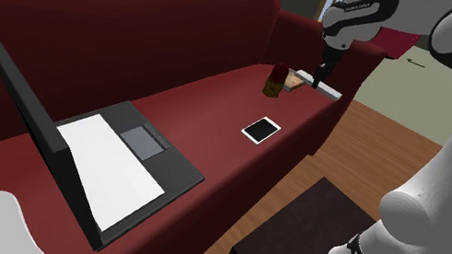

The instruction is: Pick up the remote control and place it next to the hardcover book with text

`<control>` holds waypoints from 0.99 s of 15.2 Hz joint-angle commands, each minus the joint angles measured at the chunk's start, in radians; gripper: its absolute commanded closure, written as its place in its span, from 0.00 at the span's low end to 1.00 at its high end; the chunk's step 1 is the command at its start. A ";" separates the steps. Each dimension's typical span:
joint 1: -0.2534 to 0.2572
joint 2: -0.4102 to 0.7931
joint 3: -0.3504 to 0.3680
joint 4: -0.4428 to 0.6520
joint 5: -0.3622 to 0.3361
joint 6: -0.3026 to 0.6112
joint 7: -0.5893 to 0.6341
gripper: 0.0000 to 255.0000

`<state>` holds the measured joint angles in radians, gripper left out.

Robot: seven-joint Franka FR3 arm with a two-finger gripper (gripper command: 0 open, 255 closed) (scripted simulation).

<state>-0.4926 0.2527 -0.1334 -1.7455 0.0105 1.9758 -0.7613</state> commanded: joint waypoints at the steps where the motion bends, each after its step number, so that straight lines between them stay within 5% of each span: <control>1: -0.014 0.027 -0.006 0.023 0.005 0.004 -0.022 1.00; 15: -0.016 0.100 -0.002 -0.074 0.016 0.174 -0.026 1.00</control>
<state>-0.5088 0.3424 -0.1359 -1.8185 0.0253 2.1373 -0.7872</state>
